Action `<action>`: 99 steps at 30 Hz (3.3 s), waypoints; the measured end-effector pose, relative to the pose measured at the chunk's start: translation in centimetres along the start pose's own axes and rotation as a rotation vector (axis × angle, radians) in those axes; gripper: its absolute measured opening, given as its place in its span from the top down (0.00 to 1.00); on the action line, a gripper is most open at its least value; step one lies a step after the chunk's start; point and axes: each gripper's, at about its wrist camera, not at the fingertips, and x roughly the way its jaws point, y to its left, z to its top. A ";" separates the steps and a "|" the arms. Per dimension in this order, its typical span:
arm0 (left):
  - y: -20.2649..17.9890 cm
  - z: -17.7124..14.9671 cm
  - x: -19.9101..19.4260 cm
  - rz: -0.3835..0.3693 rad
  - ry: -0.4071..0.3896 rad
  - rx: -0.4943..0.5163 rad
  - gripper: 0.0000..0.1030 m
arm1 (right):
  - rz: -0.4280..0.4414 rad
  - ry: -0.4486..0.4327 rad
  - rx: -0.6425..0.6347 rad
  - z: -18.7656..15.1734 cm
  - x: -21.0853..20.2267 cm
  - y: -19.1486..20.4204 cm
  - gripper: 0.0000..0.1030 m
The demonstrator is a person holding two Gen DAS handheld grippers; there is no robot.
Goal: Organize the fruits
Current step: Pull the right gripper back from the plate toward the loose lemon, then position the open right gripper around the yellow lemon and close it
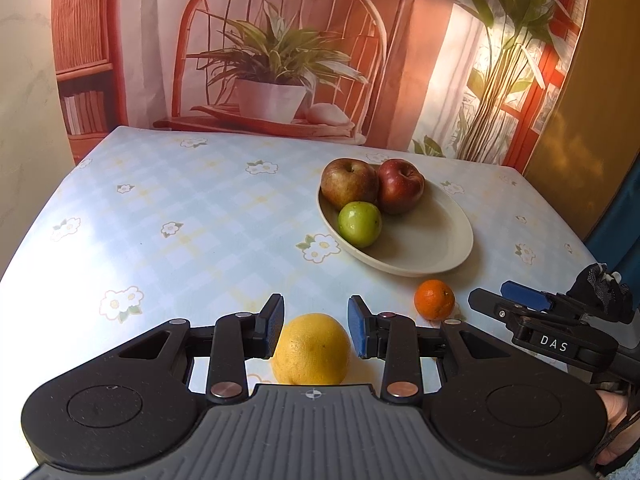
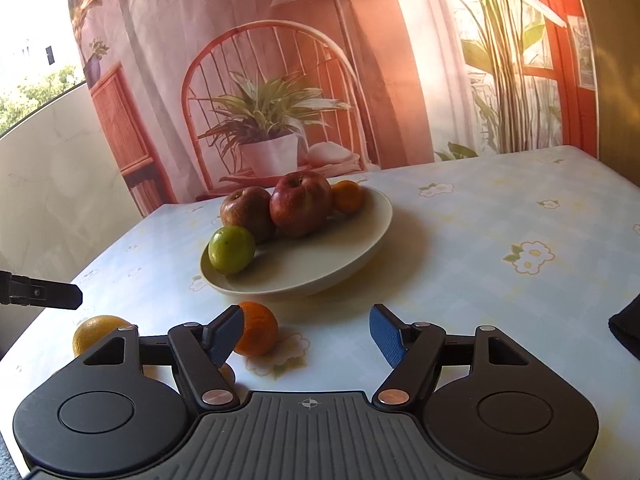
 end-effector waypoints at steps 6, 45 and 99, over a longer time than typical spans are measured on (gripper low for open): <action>0.4 -0.1 -0.2 -0.005 0.000 -0.013 0.64 | -0.009 0.002 0.002 0.1 -0.3 0.6 0.35; 4.6 -0.6 1.9 -0.088 0.090 -0.102 0.53 | 0.071 0.259 -0.351 2.2 3.6 10.9 0.39; 9.2 2.3 7.6 -0.241 0.113 -0.230 0.56 | 0.203 0.453 -0.562 2.8 11.1 20.1 0.47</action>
